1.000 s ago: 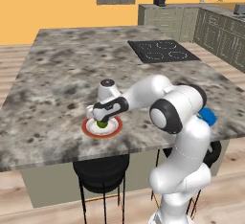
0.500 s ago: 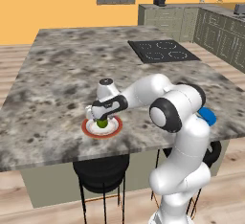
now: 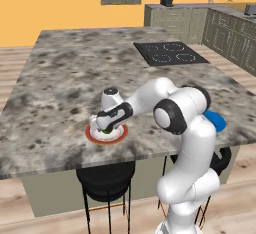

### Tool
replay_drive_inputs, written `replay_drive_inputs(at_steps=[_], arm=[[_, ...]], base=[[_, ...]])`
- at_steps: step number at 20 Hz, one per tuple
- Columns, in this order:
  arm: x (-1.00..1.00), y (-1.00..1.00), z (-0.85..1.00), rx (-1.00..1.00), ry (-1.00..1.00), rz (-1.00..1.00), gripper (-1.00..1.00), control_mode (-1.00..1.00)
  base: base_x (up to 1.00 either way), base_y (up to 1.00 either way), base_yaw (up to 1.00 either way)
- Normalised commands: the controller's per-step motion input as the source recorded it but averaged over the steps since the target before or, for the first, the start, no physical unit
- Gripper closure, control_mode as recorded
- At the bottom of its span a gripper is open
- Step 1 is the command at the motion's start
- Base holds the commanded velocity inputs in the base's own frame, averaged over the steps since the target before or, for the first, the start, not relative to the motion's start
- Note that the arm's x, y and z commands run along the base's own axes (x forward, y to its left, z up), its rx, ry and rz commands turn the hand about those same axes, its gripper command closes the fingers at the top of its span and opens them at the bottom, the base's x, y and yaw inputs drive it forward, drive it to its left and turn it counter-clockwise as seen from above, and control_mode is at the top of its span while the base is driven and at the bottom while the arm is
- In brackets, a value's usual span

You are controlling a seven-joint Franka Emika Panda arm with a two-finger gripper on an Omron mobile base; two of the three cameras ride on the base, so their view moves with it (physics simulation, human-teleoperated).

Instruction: Transport the fish and lime to the fridge. Place the fish on the rack containing meat and place the lime on the rack containing the vegetable, ensuring meats and vegetables are on different racks.

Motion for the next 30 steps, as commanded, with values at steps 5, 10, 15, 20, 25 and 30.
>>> replay_drive_inputs(at_steps=[5,10,15,20,25,30], arm=[[0.0,0.0,-0.32,0.0,0.03,-0.02,-1.0,-1.0],[0.0,0.13,-0.41,0.0,0.01,-0.04,1.0,-1.0],[-0.01,0.13,-0.39,0.0,0.03,-0.02,1.0,-1.0],[-0.61,0.01,0.23,0.0,-0.05,0.0,1.0,-1.0],[-0.93,-0.37,0.85,0.0,0.0,0.0,1.0,-1.0],[-0.57,-0.71,0.98,0.0,0.0,0.01,1.0,-1.0]], base=[[0.0,0.0,0.0],[0.0,0.0,0.0],[0.0,0.0,0.0],[0.0,0.0,0.0],[0.0,0.0,0.0],[0.0,0.0,0.0]])
